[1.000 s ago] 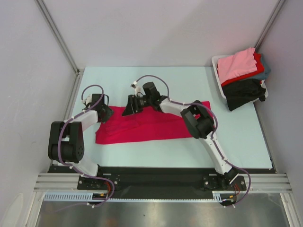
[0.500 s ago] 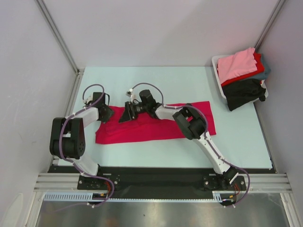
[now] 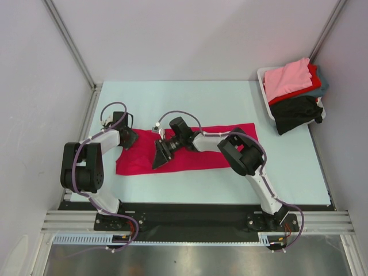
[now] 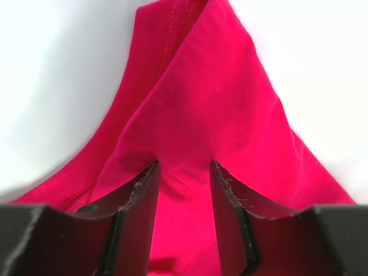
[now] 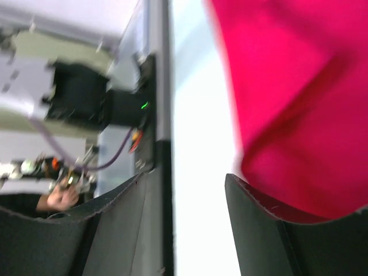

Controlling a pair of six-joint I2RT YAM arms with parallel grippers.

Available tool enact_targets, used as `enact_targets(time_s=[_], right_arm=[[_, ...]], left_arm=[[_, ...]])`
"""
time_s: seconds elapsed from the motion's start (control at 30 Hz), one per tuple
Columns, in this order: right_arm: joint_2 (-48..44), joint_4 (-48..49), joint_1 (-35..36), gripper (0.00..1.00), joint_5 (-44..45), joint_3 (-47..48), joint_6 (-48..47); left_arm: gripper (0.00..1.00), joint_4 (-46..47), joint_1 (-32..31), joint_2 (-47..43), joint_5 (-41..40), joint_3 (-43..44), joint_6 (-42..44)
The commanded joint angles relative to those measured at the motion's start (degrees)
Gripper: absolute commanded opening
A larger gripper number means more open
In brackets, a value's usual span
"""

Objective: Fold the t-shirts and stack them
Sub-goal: Fold the tshirt

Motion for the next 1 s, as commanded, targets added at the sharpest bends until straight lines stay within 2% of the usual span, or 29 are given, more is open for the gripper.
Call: enact_targets(time_s=[0.0, 0.07, 0.17, 0.3, 0.53, 0.7, 0.8, 0.97], right_arm=[[-8.28, -2.25, 1.88, 0.63, -7.04, -5.92, -4.49], [-12.75, 1.34, 1.97, 0.64, -7.85, -9.80, -3.17], [-16.89, 1.45, 1.27, 0.65, -6.27, -13.95, -3.17], [-17.35, 1.19, -0.14, 0.65, 2.24, -13.25, -1.15], [-8.31, -0.83, -0.75, 0.62, 14.64, -4.74, 2.53], [-3.11, 4.78, 0.39, 0.62, 17.28, -0.08, 8.51], [-0.57, 4.88, 0.92, 0.62, 20.00, 2.64, 10.10], [3.21, 9.79, 1.71, 0.62, 19.31, 4.06, 14.84]], left_arm=[[0.46, -1.33, 0.11, 0.27, -1.64, 1.38, 0.01], [0.46, -1.33, 0.11, 0.10, -1.47, 1.47, 0.27], [0.46, -1.24, 0.11, -0.60, -1.55, 1.12, 0.71], [0.46, -0.97, 0.11, -1.66, -0.76, 0.68, 1.06], [0.46, -0.71, -0.15, -6.05, 0.03, -0.90, 1.77], [0.46, -0.71, -0.15, -6.24, 0.20, -1.08, 1.50], [0.46, -0.71, -0.15, -5.10, 0.91, -0.64, 1.42], [0.47, -0.36, -0.15, -3.33, 1.35, -0.37, 1.41]])
